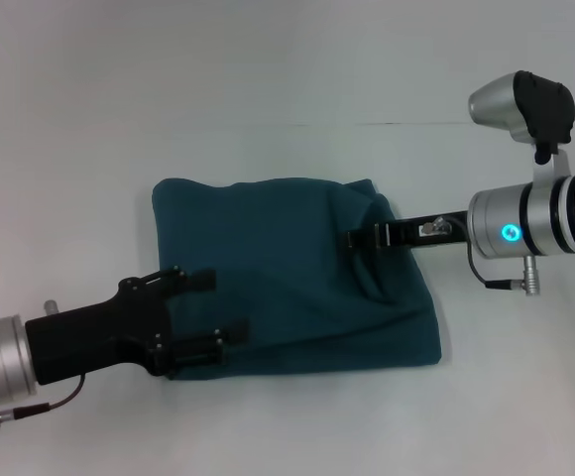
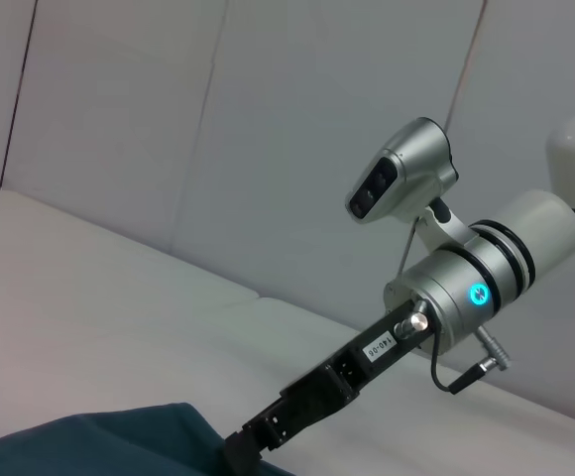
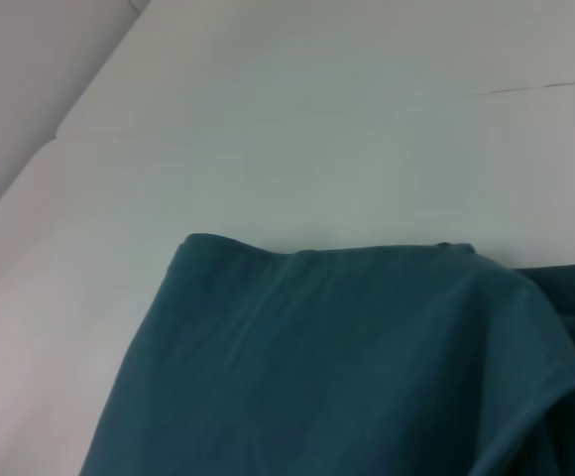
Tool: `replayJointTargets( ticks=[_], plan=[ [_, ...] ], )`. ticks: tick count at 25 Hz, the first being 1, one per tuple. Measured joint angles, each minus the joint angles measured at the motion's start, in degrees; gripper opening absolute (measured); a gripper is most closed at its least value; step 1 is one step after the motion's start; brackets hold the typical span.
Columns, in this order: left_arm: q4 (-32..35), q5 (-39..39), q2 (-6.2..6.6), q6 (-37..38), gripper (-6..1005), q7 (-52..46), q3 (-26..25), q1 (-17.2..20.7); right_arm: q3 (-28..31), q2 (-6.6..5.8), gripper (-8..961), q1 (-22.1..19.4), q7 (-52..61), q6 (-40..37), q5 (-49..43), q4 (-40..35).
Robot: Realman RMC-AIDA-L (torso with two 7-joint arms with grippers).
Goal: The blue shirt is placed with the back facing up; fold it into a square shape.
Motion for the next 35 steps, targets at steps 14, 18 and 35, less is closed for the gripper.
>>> replayJointTargets(
  ticks=[14, 18, 35],
  plan=[
    [-0.2, -0.2, -0.16, 0.1, 887, -0.1, -0.3, 0.5, 0.7, -0.84, 61, -2.3, -1.4, -0.6, 1.7, -1.2],
    [-0.2, -0.3, -0.28, 0.2, 886, -0.3, -0.4, 0.5, 0.7, -1.91, 7, -2.8, -1.3, -1.2, 2.2, -1.7],
    [-0.6, -0.4, -0.62, 0.2, 885, -0.5, -0.5, 0.5, 0.7, -3.5, 45, -3.4, -1.1, -1.4, 1.9, -1.6]
  ],
)
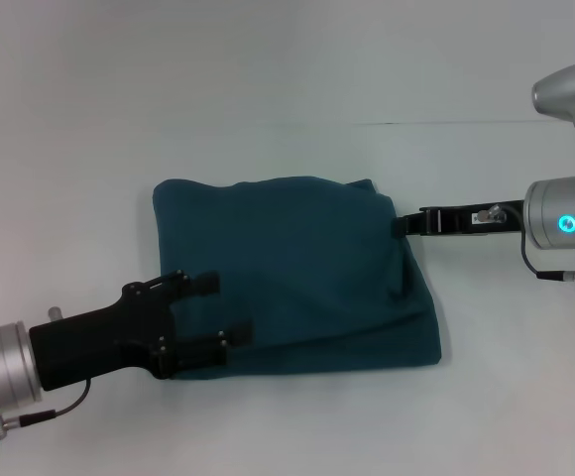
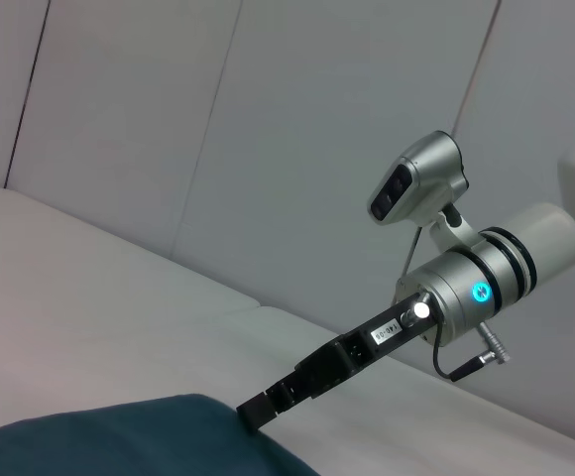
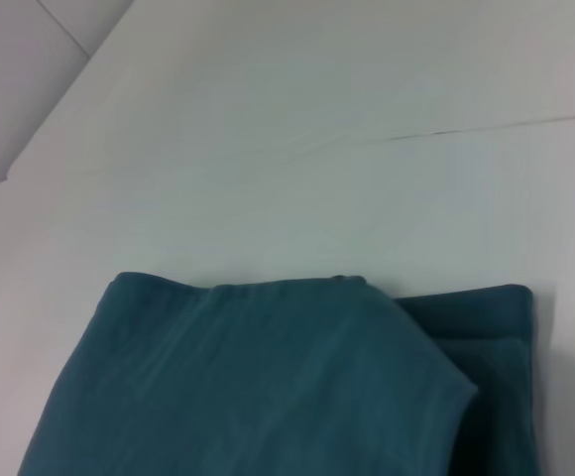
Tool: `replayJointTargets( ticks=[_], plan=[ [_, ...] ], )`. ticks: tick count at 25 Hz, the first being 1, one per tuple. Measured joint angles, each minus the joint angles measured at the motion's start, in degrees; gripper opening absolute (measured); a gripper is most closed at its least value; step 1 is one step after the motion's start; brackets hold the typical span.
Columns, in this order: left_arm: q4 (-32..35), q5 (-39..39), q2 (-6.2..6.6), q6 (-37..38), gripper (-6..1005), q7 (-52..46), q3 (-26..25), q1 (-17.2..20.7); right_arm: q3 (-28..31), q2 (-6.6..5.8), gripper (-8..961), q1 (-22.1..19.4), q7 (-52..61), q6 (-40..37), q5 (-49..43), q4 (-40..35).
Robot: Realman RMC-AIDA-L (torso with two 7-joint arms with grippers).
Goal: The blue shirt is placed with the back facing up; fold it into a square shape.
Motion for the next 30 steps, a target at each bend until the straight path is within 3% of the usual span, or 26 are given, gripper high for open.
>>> replayJointTargets(
  ticks=[5, 12, 16, 21, 30],
  plan=[
    [-0.1, 0.0, -0.01, -0.1, 885, 0.0, 0.0, 0.0, -0.2, -0.12, 56, 0.2, 0.4, 0.0, -0.1, 0.4],
    [-0.1, 0.0, -0.1, -0.2, 885, 0.0, 0.0, -0.1, -0.6, -0.4, 307, 0.7, 2.8, -0.7, -0.3, 0.9],
    [-0.1, 0.0, -0.15, -0.3, 885, 0.1, 0.0, -0.3, -1.4, 0.2, 505, 0.9, 2.8, -0.3, -0.3, 1.5],
    [-0.1, 0.0, -0.18, -0.3, 885, 0.3, 0.0, -0.3, -2.0, 1.39, 613, 0.9, 2.6, 0.2, -0.3, 1.6],
    [-0.1, 0.0, -0.18, -0.4, 884, 0.3, 0.0, -0.4, -2.1, 1.91, 613, 1.0, 2.6, 1.6, -0.3, 2.4]
  ],
)
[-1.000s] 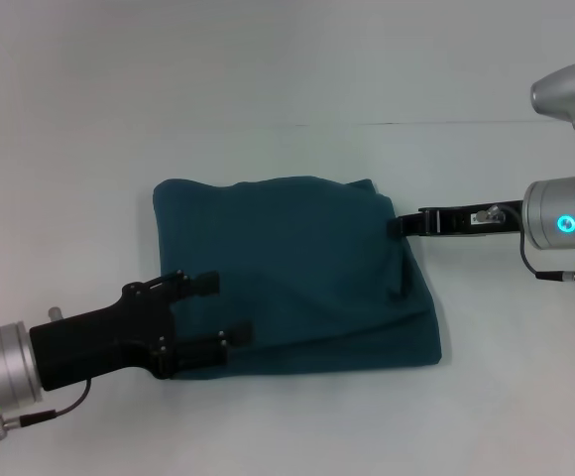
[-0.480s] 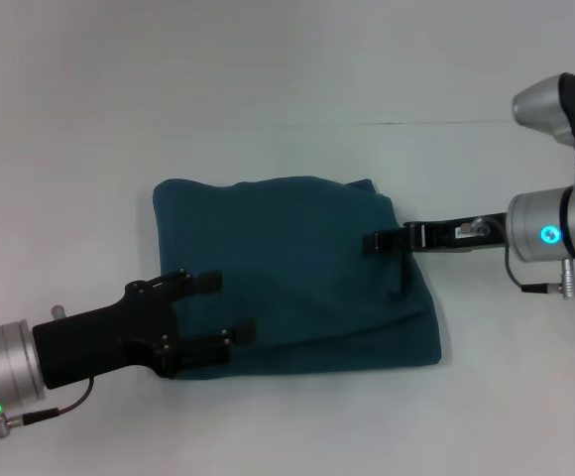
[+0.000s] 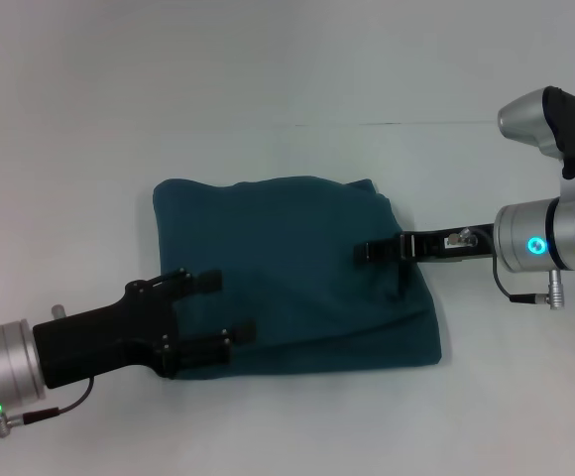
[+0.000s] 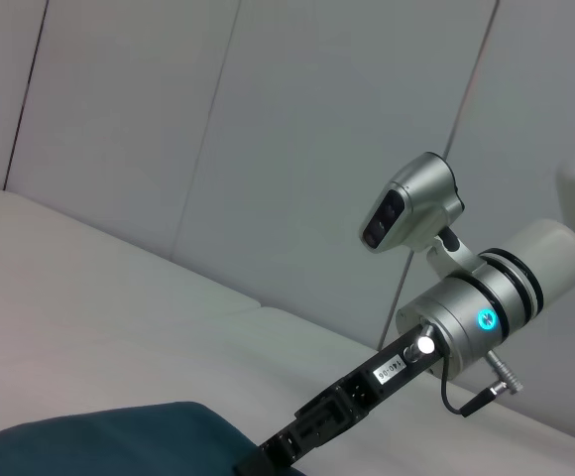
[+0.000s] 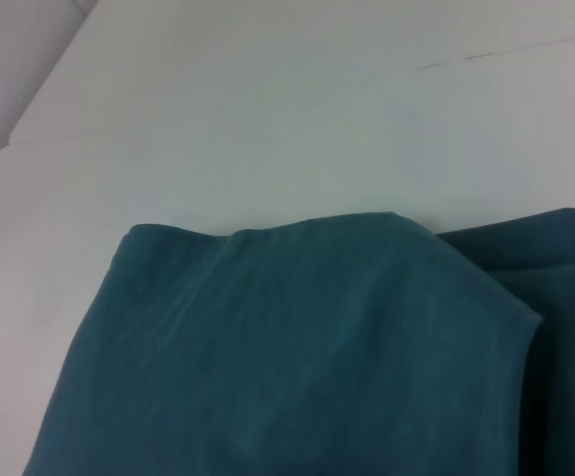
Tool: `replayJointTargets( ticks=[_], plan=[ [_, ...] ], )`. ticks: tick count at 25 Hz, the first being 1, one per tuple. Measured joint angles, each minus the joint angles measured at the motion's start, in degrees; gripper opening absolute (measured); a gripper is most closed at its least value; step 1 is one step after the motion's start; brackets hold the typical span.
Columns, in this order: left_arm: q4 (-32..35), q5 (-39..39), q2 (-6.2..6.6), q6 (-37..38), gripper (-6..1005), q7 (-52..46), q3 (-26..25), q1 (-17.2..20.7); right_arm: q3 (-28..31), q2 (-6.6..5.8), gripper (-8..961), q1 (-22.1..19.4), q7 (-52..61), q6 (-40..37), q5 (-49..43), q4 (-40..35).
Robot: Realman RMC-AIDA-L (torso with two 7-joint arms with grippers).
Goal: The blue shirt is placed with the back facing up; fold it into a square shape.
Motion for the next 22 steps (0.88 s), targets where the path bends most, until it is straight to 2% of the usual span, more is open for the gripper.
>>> replayJointTargets(
  ticks=[9, 15, 22],
  plan=[
    [0.0, 0.0, 0.0, -0.1, 884, 0.0, 0.0, 0.1, 0.0, 0.02, 614, 0.0, -0.2, 0.8, 0.0, 0.4],
    [0.0, -0.1, 0.0, -0.3, 884, 0.0, 0.0, 0.1, 0.0, 0.52, 605, 0.4, -0.4, 0.5, 0.2, 0.5],
    [0.0, -0.1, 0.0, -0.6, 884, 0.0, 0.0, 0.0, -0.5, 0.86, 347, 0.7, -0.6, -0.1, 0.2, 0.6]
  ],
)
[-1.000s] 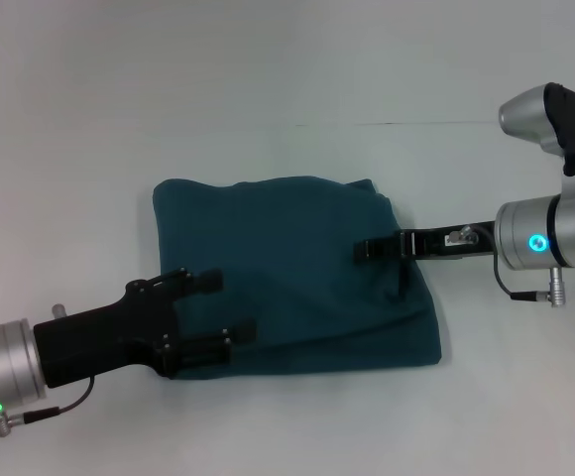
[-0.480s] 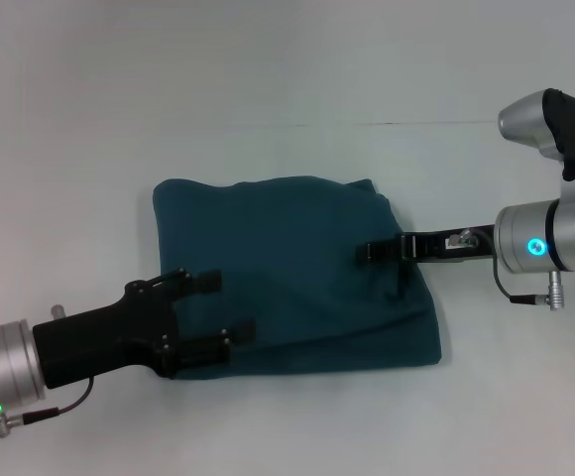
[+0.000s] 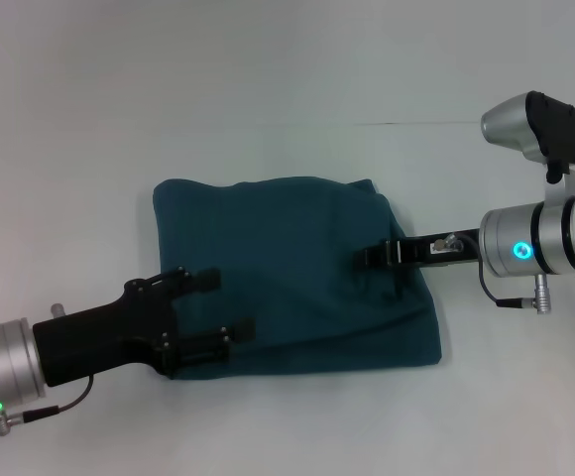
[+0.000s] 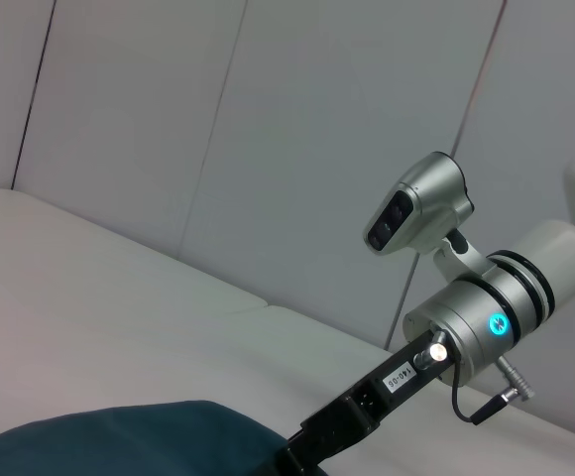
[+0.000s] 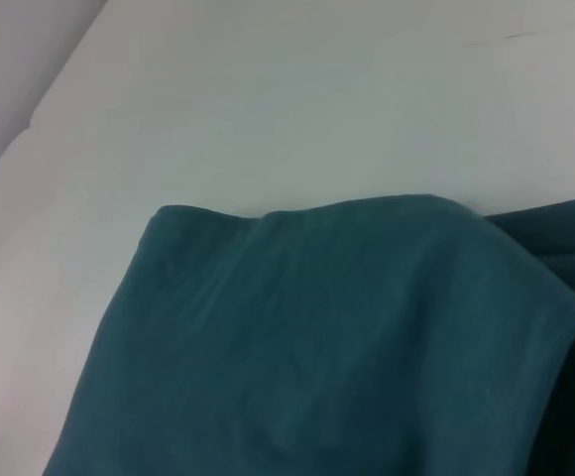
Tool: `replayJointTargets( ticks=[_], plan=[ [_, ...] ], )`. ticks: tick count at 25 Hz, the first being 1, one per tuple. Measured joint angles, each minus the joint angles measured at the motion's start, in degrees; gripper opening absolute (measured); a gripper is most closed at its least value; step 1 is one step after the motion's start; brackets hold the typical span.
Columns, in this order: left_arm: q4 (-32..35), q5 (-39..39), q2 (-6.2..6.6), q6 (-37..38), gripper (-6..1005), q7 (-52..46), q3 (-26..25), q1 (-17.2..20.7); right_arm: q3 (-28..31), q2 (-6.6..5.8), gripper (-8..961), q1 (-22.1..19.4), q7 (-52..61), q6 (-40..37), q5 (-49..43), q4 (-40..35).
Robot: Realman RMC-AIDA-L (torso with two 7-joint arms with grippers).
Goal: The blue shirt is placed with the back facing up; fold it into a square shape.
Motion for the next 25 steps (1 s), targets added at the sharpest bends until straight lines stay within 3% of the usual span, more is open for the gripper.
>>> replayJointTargets(
  ticks=[7, 13, 19, 25],
  plan=[
    [0.0, 0.0, 0.0, 0.0, 885, -0.1, 0.0, 0.0, 0.4, 0.1, 138, -0.4, -0.7, 0.2, 0.8, -0.6],
    [0.0, 0.0, 0.0, -0.1, 885, -0.3, 0.0, -0.1, 0.5, -0.12, 20, -1.6, -4.4, -0.2, 5.2, -0.7],
    [0.0, 0.0, 0.0, -0.1, 886, -0.3, 0.0, -0.1, 0.5, -0.5, 23, -3.5, -6.7, -2.2, 7.8, -2.3],
    [0.0, -0.2, 0.0, -0.1, 886, -0.4, 0.0, -0.1, 0.7, 0.14, 27, -6.8, -6.7, -5.6, 9.3, -8.2]
  ],
)
